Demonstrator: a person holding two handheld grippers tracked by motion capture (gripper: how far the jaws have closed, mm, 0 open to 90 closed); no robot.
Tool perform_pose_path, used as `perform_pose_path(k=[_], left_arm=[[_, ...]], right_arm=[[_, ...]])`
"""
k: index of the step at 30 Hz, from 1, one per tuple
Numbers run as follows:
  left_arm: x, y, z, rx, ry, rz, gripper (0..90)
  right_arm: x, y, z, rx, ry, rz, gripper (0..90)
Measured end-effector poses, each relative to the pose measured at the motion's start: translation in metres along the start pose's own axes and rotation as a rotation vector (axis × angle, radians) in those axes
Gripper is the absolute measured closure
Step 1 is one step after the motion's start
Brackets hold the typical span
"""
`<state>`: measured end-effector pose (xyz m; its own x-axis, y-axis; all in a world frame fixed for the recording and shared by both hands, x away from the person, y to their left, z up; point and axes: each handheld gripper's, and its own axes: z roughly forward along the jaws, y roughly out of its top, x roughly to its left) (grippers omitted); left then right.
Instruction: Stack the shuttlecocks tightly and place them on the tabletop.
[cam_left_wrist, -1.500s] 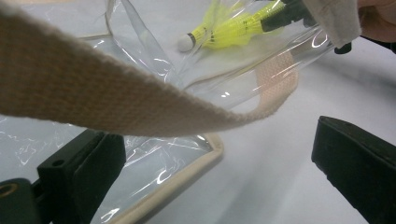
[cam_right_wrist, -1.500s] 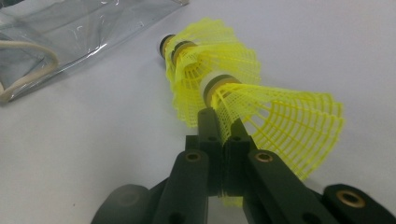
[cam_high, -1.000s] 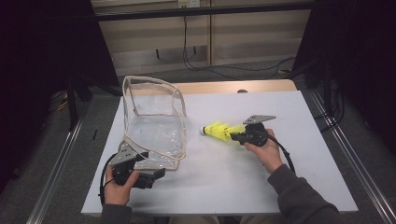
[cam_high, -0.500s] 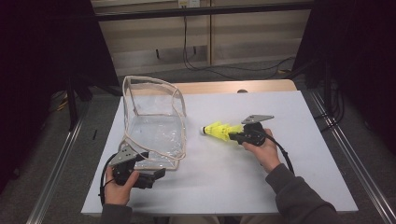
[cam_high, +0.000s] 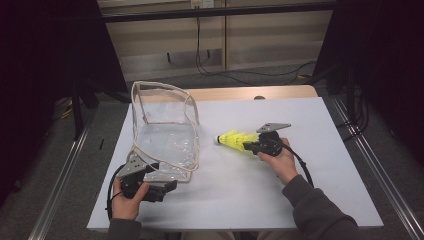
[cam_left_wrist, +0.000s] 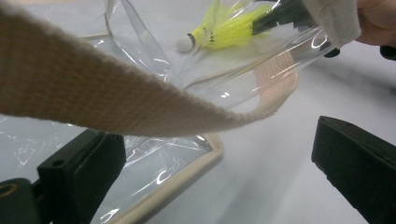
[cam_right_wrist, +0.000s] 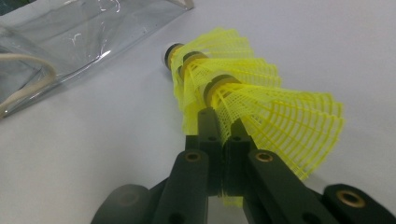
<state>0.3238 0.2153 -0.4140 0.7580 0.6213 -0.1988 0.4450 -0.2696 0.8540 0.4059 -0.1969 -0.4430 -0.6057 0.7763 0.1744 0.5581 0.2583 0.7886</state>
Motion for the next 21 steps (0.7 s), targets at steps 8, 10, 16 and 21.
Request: perform_pose_path(k=[8, 10, 16, 21], left_arm=[[-0.0001, 0.0, 0.0001, 0.003, 0.0, -0.002, 2.9], [-0.0001, 0.0, 0.0001, 0.004, 0.001, -0.001, 2.9], [0.0, -0.0001, 0.0002, 0.005, 0.0, -0.003, 2.9], [0.0, -0.0002, 0.0002, 0.001, -0.001, -0.003, 2.9]], right_arm=[[0.0, 0.0002, 0.0012, -0.004, 0.001, 0.002, 89.0], [-0.0004, 0.0, 0.0021, -0.006, 0.001, 0.002, 89.0], [0.0, 0.0, 0.0035, -0.004, 0.001, 0.005, 89.0], [0.0018, 0.0013, 0.0047, -0.004, 0.001, 0.005, 88.9]])
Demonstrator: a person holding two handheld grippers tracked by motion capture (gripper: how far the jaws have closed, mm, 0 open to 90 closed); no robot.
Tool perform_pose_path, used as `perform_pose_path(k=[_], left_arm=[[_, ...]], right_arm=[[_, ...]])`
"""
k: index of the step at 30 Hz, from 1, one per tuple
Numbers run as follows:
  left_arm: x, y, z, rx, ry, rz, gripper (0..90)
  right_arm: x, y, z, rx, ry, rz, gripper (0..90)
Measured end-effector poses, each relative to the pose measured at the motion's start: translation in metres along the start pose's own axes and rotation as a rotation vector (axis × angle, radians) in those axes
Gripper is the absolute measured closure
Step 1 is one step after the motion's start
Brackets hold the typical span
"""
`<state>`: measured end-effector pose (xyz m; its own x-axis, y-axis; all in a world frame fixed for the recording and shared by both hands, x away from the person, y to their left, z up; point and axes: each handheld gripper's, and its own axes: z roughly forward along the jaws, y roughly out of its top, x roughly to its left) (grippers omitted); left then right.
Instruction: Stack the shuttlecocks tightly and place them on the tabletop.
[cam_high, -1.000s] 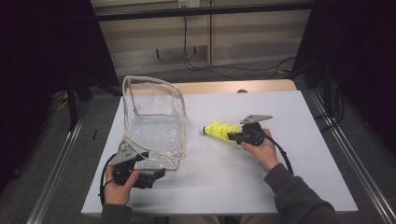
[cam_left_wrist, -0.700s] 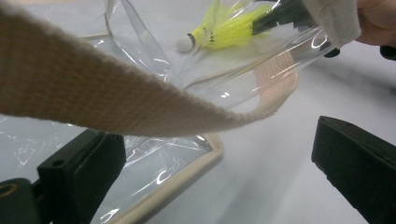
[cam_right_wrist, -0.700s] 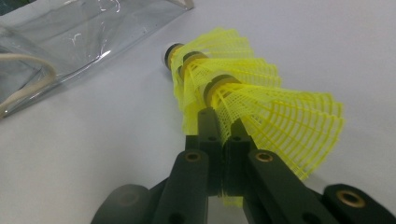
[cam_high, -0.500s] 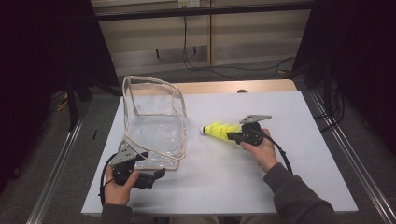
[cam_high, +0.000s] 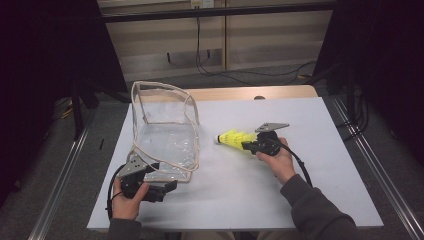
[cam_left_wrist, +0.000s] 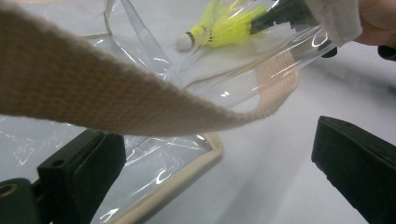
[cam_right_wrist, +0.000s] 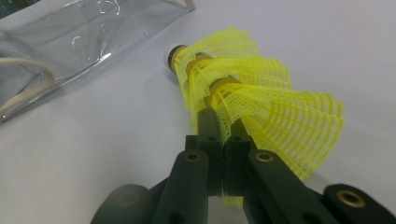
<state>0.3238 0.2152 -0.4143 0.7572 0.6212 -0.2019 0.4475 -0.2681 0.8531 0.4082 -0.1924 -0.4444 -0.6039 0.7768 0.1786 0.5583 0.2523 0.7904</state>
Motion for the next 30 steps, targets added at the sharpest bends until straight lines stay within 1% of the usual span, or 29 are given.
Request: perform_pose_path(k=[7, 19, 23, 27, 30], left_arm=[[0.0001, -0.0001, 0.0, 0.001, 0.0, 0.001, 2.9], [0.0, -0.0002, 0.0003, 0.004, 0.0, 0.0, 2.9], [0.0, -0.0002, 0.0003, 0.004, 0.0, 0.001, 2.9], [-0.0001, -0.0002, 0.0005, 0.007, 0.001, 0.002, 2.9], [0.0, -0.0003, 0.0006, 0.008, 0.0, 0.003, 2.9]], right_arm=[[0.0021, 0.0016, 0.0024, -0.003, 0.002, -0.011, 88.9], [0.0042, 0.001, 0.0048, -0.001, 0.005, -0.011, 88.3], [0.0049, 0.001, 0.0047, 0.002, 0.004, -0.015, 86.4], [0.005, -0.0001, 0.0047, 0.011, -0.007, -0.01, 79.8], [0.0056, -0.0016, 0.0046, 0.018, -0.001, -0.021, 79.0]])
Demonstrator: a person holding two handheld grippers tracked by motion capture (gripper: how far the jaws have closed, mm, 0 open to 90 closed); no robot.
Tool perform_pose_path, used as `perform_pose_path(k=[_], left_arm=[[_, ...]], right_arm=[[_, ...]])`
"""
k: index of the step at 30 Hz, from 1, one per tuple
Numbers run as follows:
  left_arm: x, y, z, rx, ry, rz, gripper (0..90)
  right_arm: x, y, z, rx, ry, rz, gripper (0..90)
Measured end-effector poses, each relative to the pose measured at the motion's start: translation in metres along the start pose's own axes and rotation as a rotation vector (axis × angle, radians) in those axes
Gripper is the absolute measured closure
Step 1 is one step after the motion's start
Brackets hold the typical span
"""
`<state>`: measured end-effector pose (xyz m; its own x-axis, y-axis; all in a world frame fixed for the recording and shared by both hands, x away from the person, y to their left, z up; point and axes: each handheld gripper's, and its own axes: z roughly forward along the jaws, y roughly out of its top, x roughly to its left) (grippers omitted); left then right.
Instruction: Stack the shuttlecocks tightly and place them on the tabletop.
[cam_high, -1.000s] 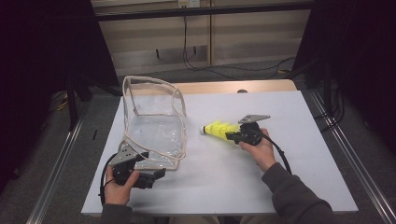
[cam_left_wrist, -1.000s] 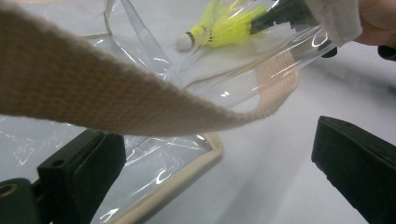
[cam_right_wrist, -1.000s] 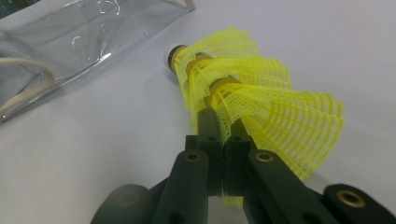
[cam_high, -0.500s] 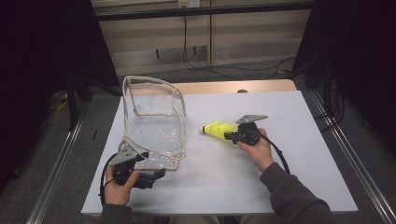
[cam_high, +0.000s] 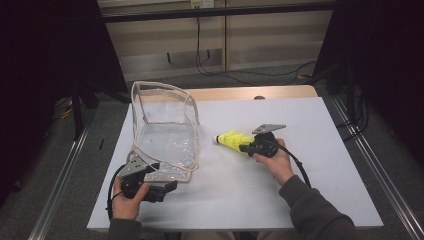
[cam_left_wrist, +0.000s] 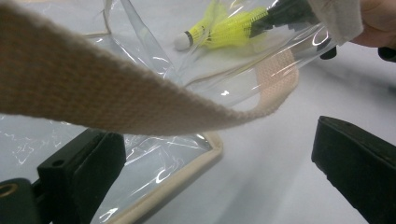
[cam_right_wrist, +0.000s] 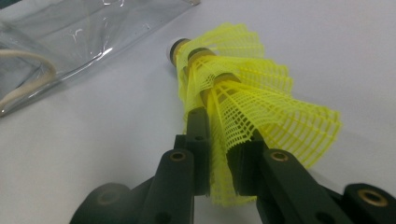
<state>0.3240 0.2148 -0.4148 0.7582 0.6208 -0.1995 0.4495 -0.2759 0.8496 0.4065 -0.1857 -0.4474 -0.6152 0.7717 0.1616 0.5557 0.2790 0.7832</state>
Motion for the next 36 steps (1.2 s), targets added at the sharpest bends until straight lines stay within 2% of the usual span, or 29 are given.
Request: perform_pose_path(k=[13, 23, 32, 36], left_arm=[[0.0, 0.0, 0.001, 0.0, 0.001, 0.001, 2.9], [-0.001, 0.0, 0.001, -0.003, 0.001, -0.001, 2.9], [-0.001, 0.0, 0.001, 0.0, 0.001, 0.001, 2.9], [-0.001, 0.0, 0.001, -0.002, 0.0, 0.0, 2.9]], right_arm=[[0.006, -0.008, -0.009, 0.019, 0.008, -0.013, 74.3], [0.01, -0.012, -0.016, 0.003, 0.028, 0.011, 87.5], [0.012, -0.013, -0.011, 0.002, 0.028, 0.021, 87.6], [0.013, -0.013, -0.009, 0.002, 0.025, 0.012, 85.9]])
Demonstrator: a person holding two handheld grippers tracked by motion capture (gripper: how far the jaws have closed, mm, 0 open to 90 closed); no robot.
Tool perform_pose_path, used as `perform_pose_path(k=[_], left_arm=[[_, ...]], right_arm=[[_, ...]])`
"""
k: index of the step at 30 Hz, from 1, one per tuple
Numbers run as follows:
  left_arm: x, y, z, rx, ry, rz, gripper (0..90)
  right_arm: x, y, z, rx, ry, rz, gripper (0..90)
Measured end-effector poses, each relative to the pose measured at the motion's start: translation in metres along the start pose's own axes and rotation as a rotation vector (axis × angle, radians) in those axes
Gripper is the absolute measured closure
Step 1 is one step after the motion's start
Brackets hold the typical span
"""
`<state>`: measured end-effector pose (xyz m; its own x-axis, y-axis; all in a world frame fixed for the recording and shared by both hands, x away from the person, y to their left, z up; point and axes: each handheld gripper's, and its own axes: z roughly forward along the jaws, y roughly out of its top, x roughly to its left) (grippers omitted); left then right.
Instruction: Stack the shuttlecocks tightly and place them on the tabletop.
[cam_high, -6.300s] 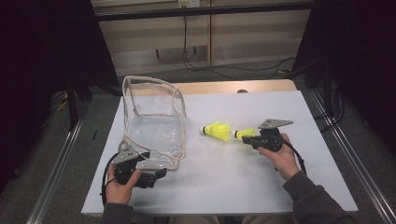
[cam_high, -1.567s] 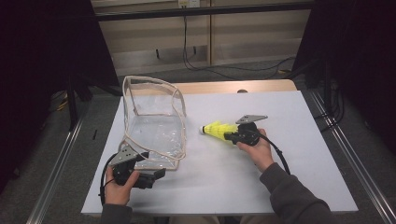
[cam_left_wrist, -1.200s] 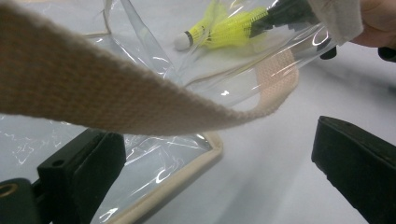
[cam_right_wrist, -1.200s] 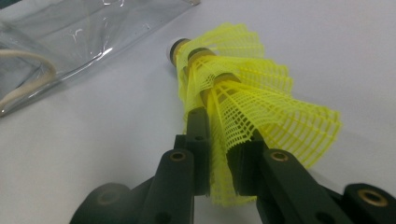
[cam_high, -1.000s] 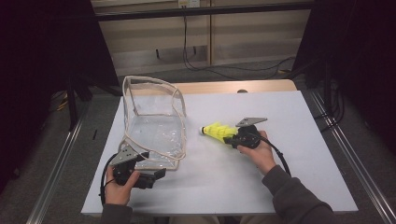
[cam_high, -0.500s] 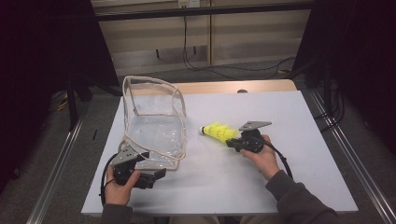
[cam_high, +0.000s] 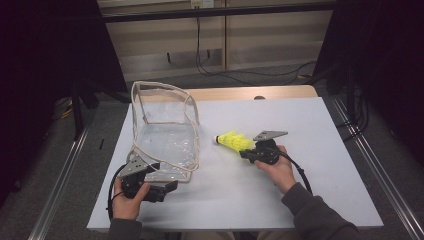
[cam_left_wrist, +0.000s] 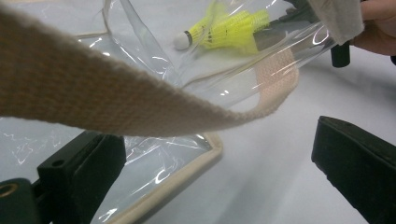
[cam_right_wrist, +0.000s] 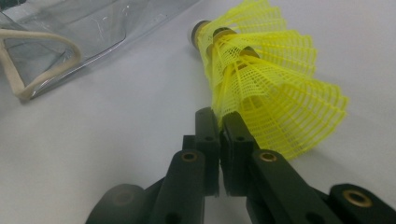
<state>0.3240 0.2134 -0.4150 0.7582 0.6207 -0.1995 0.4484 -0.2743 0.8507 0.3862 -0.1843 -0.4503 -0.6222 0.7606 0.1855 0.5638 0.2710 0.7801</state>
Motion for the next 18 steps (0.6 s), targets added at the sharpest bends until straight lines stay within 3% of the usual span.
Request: perform_pose_path(k=[9, 18], left_arm=[[0.0, -0.0001, -0.0002, 0.0, 0.0, -0.001, 2.9], [0.0003, -0.0002, 0.0002, 0.003, -0.001, 0.003, 2.9]], right_arm=[[0.0039, 0.0015, 0.0025, -0.017, -0.032, -0.022, 65.2], [0.0036, 0.005, 0.0075, -0.027, -0.067, -0.012, 52.7]])
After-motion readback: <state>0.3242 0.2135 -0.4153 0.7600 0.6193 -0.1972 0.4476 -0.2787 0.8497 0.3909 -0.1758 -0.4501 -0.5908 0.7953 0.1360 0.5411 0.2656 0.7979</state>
